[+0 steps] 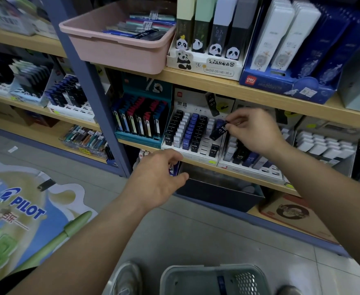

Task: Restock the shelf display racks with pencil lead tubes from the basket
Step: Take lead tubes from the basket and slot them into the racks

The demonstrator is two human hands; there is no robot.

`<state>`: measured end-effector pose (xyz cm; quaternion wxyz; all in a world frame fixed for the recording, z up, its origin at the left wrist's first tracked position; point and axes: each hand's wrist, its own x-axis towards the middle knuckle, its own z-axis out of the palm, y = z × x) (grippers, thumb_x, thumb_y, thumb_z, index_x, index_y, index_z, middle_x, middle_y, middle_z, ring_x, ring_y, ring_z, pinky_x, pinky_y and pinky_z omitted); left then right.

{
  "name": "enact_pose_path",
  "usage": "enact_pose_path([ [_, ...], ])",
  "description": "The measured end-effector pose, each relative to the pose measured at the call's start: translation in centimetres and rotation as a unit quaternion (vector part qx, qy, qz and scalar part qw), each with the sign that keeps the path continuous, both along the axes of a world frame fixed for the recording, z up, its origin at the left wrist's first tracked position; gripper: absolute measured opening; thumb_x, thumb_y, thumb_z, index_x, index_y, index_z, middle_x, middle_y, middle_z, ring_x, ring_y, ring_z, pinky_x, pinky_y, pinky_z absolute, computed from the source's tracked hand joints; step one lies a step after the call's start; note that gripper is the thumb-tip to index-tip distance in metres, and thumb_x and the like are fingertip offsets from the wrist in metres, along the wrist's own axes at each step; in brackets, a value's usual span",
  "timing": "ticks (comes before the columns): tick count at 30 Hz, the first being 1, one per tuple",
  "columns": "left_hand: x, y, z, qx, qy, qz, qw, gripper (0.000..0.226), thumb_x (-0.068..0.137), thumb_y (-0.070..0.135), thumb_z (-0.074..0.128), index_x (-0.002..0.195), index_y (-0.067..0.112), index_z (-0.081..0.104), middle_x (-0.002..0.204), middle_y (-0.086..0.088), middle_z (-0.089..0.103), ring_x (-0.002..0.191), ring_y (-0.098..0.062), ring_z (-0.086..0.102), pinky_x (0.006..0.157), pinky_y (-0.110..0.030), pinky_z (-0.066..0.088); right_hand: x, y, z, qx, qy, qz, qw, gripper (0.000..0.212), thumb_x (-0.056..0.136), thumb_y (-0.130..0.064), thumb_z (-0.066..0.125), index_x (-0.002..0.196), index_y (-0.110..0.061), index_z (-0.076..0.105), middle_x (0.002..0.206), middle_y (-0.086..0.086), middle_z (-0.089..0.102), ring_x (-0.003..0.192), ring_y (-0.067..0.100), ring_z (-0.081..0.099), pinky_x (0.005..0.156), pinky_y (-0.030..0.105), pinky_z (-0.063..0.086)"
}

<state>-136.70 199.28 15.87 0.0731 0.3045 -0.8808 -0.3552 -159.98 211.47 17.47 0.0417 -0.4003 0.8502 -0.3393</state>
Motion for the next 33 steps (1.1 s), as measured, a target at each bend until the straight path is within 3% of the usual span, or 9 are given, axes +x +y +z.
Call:
enact_pose_path([
  [3,0.6,-0.3,0.0,0.006,-0.016,-0.013,1.0,0.047,0.087,0.035,0.075,0.13,0.027,0.061,0.122,0.012,0.062,0.108,-0.006,0.056,0.096,-0.026,0.048,-0.8,-1.0,-1.9,0.061,0.036,-0.002,0.997,0.014,0.093,-0.024,0.069,0.106,-0.026,0.072,0.098,-0.008,0.07,0.087,0.007,0.063,0.08,0.027,0.053],
  [6,0.9,-0.4,-0.2,0.017,-0.024,-0.014,0.999,0.044,0.087,0.034,0.076,0.128,0.027,0.062,0.117,0.012,0.061,0.106,-0.006,0.056,0.094,-0.025,0.048,-0.9,-1.6,-3.2,0.104,0.053,0.003,0.993,0.013,0.091,-0.025,0.069,0.104,-0.027,0.073,0.094,-0.01,0.07,0.089,0.011,0.066,0.084,0.035,0.057],
  [12,1.2,-0.6,-0.6,0.051,-0.028,-0.009,0.998,0.038,0.087,0.033,0.075,0.123,0.029,0.063,0.109,0.015,0.059,0.109,-0.008,0.056,0.104,-0.035,0.046,-0.9,-1.5,-4.1,0.134,0.091,0.025,0.987,0.016,0.092,-0.02,0.069,0.107,-0.021,0.074,0.098,-0.003,0.074,0.089,0.013,0.067,0.084,0.035,0.058],
  [16,1.1,-0.4,-0.4,0.067,-0.021,-0.008,0.997,0.035,0.088,0.031,0.074,0.122,0.03,0.063,0.108,0.017,0.058,0.105,-0.005,0.056,0.091,-0.023,0.047,-0.8,-1.4,-4.1,0.141,0.098,0.025,0.985,0.016,0.092,-0.018,0.068,0.108,-0.017,0.074,0.099,0.002,0.074,0.089,0.016,0.068,0.085,0.036,0.058],
  [20,1.1,-0.3,-0.4,0.075,-0.023,-0.008,0.997,0.035,0.088,0.031,0.074,0.122,0.029,0.063,0.107,0.018,0.058,0.106,-0.005,0.056,0.095,-0.026,0.047,-0.6,-1.4,-4.2,0.181,0.135,0.035,0.973,0.018,0.094,-0.023,0.065,0.111,-0.023,0.073,0.104,0.0,0.074,0.1,0.02,0.067,0.086,0.039,0.057],
  [25,1.2,-0.3,-0.7,0.077,-0.023,-0.008,0.997,0.036,0.088,0.031,0.075,0.122,0.029,0.064,0.106,0.017,0.058,0.105,-0.006,0.057,0.096,-0.03,0.051,-0.5,-1.7,-4.8,0.215,0.182,0.023,0.959,0.024,0.099,-0.032,0.056,0.118,-0.032,0.07,0.108,0.007,0.072,0.115,0.028,0.053,0.087,0.038,0.051],
  [29,1.1,-0.3,-1.0,0.074,-0.029,-0.01,0.997,0.034,0.087,0.033,0.075,0.119,0.031,0.063,0.104,0.02,0.057,0.106,-0.007,0.057,0.101,-0.035,0.049,-0.2,-2.0,-5.5,0.231,0.204,0.037,0.951,0.03,0.1,-0.028,0.047,0.117,-0.032,0.072,0.108,0.003,0.073,0.109,0.028,0.047,0.084,0.035,0.044],
  [33,0.9,-0.4,-1.3,0.062,-0.031,-0.013,0.998,0.03,0.086,0.036,0.075,0.114,0.034,0.063,0.102,0.021,0.059,0.105,-0.007,0.058,0.109,-0.04,0.042,0.0,-1.9,-5.0,0.215,0.172,0.024,0.961,0.035,0.097,-0.026,0.047,0.123,-0.032,0.069,0.109,0.007,0.072,0.11,0.031,0.052,0.089,0.037,0.05],
])
